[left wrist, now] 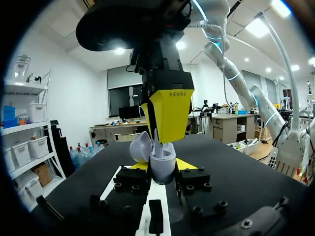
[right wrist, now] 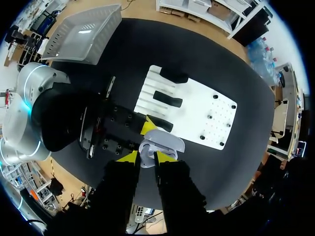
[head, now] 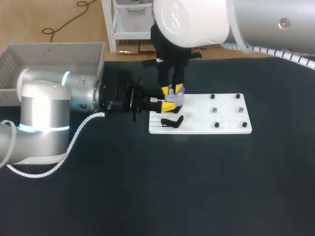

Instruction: Pick up each earbud case from the left stands, insert the matching earbuds, close the lid, and place the case in the box.

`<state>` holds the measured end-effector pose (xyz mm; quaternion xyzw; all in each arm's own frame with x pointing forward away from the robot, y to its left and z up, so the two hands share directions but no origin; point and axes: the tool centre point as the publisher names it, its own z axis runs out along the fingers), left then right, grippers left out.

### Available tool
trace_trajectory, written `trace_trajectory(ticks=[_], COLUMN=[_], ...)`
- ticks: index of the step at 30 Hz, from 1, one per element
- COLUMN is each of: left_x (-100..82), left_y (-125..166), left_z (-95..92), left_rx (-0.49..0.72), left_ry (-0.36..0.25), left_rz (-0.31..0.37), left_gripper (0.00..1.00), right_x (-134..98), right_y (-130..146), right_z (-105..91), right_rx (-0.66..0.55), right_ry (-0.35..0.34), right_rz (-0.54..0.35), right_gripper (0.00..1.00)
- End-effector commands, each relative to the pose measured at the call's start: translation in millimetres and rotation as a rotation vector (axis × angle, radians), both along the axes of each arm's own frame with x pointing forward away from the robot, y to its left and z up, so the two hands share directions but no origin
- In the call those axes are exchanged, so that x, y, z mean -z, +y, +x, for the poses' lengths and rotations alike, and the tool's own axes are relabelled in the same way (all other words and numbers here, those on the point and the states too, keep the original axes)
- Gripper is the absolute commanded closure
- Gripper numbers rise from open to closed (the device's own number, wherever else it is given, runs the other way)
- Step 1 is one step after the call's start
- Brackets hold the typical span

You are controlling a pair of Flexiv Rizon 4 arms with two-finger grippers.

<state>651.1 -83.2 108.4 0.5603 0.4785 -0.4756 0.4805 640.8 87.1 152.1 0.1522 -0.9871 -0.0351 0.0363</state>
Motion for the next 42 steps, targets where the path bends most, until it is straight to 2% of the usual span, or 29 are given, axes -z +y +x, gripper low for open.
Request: trace_trajectory(ticks=[1,6,7,8,9,10,11,20,26,31,35,42], left_x=[0.1,0.1,0.1,0.1,0.1,0.1,0.1,0.1,0.1,0.1,0.1,0.1], left_y=[0,0,0,0,0,0,0,0,0,0,0,0], left_z=[-0.6,-0.6,-0.6,-0.6,-0.6,-0.6,-0.6,-0.6,-0.6,-0.6,-0.6,-0.6], left_rx=[-0.004,-0.004,-0.004,-0.004,-0.004,-0.004,-0.004,-0.004,-0.004,-0.004,-0.004,-0.004], left_ry=[-0.002,-0.002,-0.002,-0.002,-0.002,-0.002,-0.002,-0.002,-0.002,-0.002,-0.002,-0.002], left_rz=[0.0,0.0,0.0,0.0,0.0,0.0,0.0,0.0,0.0,0.0,0.0,0.0], left_gripper=[1.0,1.0,1.0,1.0,1.0,1.0,1.0,1.0,1.0,1.0,1.0,1.0], right_x=[1,3,3,3,3,3,3,-9,-29,-29,-16,7], right_y=[2,3,3,3,3,3,3,1,-10,-24,-38,-54], right_z=[1.6,2.6,2.8,3.0,3.1,3.1,3.1,-5.7,-7.6,14.3,41.1,67.6], right_rx=[-0.001,0.001,0.001,0.002,0.003,0.004,0.005,0.008,0.087,0.201,0.3,0.365], right_ry=[0.006,0.011,0.013,0.014,0.015,0.017,0.017,-0.002,-0.057,-0.068,0.006,0.047], right_rz=[-0.003,-0.007,-0.007,-0.008,-0.008,-0.009,-0.009,-0.016,-0.021,-0.037,-0.011,0.028], right_gripper=[1.0,1.0,0.89,0.67,0.51,0.2,0.0,0.0,0.0,0.0,0.0,0.0])
